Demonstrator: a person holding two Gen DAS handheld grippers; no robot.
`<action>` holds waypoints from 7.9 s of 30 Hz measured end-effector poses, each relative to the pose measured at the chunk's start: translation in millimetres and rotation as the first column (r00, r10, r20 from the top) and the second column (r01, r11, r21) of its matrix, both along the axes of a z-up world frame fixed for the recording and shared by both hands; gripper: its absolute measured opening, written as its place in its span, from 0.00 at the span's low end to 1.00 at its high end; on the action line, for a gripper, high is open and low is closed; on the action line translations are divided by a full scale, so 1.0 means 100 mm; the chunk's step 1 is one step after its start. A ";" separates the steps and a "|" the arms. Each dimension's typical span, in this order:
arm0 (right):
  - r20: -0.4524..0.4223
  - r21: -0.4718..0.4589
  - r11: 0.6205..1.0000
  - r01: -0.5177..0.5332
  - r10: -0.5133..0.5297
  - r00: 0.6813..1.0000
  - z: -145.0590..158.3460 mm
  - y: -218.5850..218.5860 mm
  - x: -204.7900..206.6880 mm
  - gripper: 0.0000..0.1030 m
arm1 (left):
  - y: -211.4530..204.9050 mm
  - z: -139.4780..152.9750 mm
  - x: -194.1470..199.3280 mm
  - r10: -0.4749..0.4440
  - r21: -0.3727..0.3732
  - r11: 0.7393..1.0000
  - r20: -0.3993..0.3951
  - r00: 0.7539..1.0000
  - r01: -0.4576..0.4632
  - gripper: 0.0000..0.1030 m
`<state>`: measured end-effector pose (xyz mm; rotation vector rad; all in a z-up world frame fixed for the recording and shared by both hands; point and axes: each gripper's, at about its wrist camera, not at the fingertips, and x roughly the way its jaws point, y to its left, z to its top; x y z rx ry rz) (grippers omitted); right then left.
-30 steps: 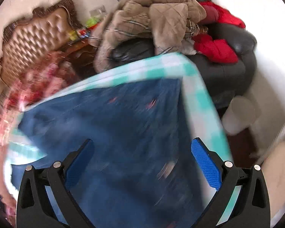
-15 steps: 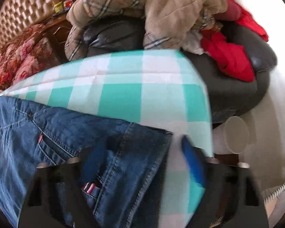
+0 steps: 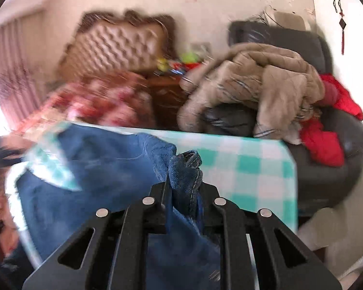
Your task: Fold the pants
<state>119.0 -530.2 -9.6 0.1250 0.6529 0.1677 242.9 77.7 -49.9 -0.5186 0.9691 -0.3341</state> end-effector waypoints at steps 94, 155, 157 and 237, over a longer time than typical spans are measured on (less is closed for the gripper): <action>-0.408 0.382 0.754 0.535 -0.382 0.829 -0.95 -0.23 -2.16 0.10 | 2.55 -1.28 -1.30 0.461 -0.330 0.795 -0.216 0.861 -0.509 0.01; -0.480 0.507 0.625 0.594 -0.367 0.797 -1.40 0.16 -2.35 0.55 | -3.47 -0.98 -2.91 -0.863 0.630 0.486 0.236 0.446 0.606 0.38; -0.478 0.528 0.586 0.615 -0.394 0.785 -1.40 0.06 -2.43 0.55 | -3.58 -1.06 -2.93 -0.879 0.651 0.452 0.210 0.428 0.610 0.35; -0.303 -0.234 0.968 0.095 -0.165 0.938 -1.12 2.67 -1.10 0.82 | -1.53 -1.10 -2.72 -0.659 0.754 0.570 0.185 0.729 0.325 0.06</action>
